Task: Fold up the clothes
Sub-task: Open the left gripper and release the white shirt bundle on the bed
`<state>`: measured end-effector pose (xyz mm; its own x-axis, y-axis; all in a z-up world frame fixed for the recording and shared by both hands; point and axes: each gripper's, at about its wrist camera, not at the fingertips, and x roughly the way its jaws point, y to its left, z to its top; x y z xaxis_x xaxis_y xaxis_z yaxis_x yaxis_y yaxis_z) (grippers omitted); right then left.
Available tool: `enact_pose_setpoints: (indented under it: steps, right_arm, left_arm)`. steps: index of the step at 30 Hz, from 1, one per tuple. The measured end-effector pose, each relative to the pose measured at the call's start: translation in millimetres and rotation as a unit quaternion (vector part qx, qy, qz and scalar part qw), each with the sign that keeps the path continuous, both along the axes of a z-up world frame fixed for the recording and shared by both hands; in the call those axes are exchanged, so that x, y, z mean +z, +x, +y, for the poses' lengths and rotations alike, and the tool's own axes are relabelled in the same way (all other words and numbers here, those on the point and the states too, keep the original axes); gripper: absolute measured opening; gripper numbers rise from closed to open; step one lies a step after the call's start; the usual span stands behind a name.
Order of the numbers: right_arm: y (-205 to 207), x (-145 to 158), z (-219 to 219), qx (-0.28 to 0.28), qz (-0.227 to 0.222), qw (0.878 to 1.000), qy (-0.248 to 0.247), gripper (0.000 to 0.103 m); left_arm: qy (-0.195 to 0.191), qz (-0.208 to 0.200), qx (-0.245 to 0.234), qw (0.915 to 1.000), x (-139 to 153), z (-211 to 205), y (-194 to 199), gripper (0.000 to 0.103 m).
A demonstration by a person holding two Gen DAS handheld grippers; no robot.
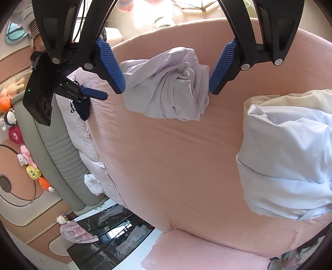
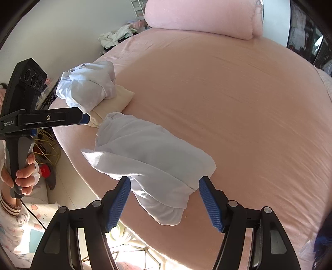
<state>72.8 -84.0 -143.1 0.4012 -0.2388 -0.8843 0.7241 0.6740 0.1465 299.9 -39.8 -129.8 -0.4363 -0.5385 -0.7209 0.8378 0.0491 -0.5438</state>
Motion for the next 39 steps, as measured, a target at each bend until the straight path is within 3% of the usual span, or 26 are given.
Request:
enact_pose_setpoints:
  steps: [4,7,15,19,23,26,29,34,39]
  right_arm:
    - [6.1,10.6,13.3,0.028,0.029,0.998,-0.038,0.068]
    - [8.2,12.6,23.9,0.046,0.041,0.996,-0.061,0.068]
    - [11.3,16.2,52.5,0.043,0.061,0.993,-0.097,0.068]
    - [12.3,19.0,62.6,0.057,0.091,0.986,-0.124,0.068]
    - [5.2,22.3,62.4,0.072,0.083,0.983,-0.150,0.068]
    - [6.4,20.1,57.2,0.096,0.078,0.980,-0.158,0.068]
    - [20.1,13.4,52.0,0.143,0.104,0.970,-0.164,0.068]
    - [36.2,8.5,46.2,0.207,0.109,0.962,-0.143,0.068]
    - [63.3,-6.2,44.0,0.285,0.146,0.936,-0.146,0.068]
  left_arm:
    - [-0.034,-0.064,-0.017,0.9972,9.4,16.9,-6.8,0.082]
    - [-0.052,-0.080,-0.051,0.9941,14.1,29.9,-16.4,0.082]
    - [-0.095,-0.197,-0.070,0.9733,28.0,62.7,-38.8,0.082]
    - [-0.111,-0.166,-0.093,0.9755,26.3,59.3,-51.0,0.083]
    - [-0.125,-0.214,-0.094,0.9643,15.5,44.5,-72.3,0.082]
    - [-0.126,-0.216,-0.104,0.9626,2.9,40.6,-76.0,0.082]
    - [-0.129,-0.251,-0.099,0.9542,-8.5,40.2,-78.5,0.083]
    - [-0.112,-0.214,-0.089,0.9663,-18.4,39.4,-62.1,0.083]
    - [-0.100,-0.190,-0.072,0.9740,-23.2,37.3,-49.1,0.083]
